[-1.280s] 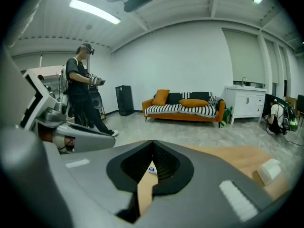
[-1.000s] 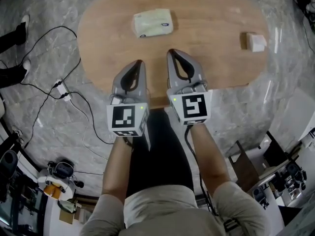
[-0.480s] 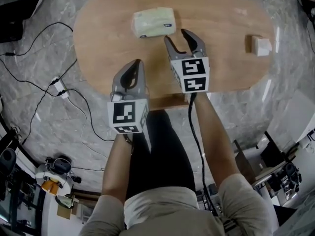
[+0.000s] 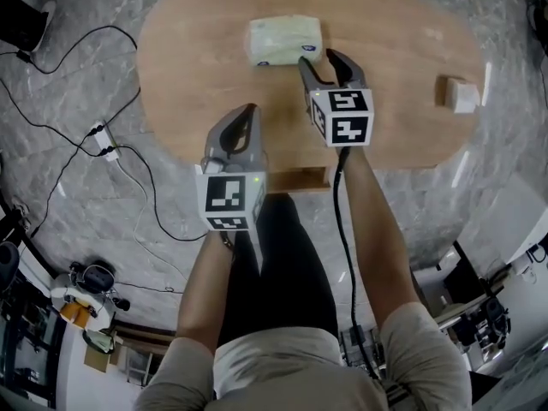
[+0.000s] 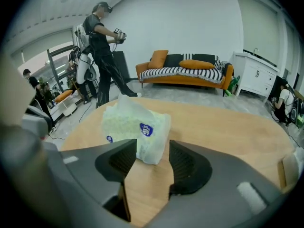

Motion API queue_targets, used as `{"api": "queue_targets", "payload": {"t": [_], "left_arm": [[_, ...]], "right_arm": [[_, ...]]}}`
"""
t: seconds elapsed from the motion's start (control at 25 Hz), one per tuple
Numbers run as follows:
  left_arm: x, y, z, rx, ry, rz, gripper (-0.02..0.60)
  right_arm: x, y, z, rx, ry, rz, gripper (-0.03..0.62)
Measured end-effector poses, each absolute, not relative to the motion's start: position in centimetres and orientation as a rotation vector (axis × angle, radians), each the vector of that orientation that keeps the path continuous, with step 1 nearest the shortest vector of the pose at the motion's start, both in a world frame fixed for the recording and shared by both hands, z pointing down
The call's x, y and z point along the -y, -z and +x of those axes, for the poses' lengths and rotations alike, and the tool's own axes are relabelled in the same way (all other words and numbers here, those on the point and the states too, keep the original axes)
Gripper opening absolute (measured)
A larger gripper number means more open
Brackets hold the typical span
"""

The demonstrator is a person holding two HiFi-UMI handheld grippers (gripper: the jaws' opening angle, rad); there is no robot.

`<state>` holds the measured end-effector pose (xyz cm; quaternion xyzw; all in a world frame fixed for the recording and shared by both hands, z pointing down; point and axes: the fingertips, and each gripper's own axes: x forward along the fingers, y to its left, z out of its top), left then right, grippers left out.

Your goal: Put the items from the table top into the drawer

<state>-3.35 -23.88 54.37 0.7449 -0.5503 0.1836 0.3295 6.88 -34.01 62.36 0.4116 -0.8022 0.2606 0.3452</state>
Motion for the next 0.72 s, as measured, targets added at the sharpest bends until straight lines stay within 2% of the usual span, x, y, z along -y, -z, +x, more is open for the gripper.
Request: {"api": "queue_targets", "payload": {"t": [0.08, 0.2, 0.28, 0.44, 0.72], "left_arm": [[23.6, -54.5, -3.1, 1.433, -0.485, 1.946, 0.018], [23.2, -54.6, -3.2, 1.426, -0.48, 1.943, 0.018], [22.8, -54.7, -3.4, 1.423, -0.481, 1.937, 0.018], [21.9, -54.9, -4.0, 1.424, -0.488, 1.928, 0.018], [20.3, -54.5, -5.2, 1.432, -0.493, 1.932, 0.018]], "right_arm": [[34.1, -62.9, 7.1, 2.071, -0.694, 1.075, 0.2], [34.3, -63.1, 7.1, 2.073, -0.66, 1.084, 0.09], [34.2, -63.0, 6.7, 2.077, -0.618, 1.077, 0.057], [33.3, -62.3, 5.8, 2.109, -0.607, 1.069, 0.029], [30.9, -60.7, 3.8, 2.166, -0.556, 1.049, 0.018]]}}
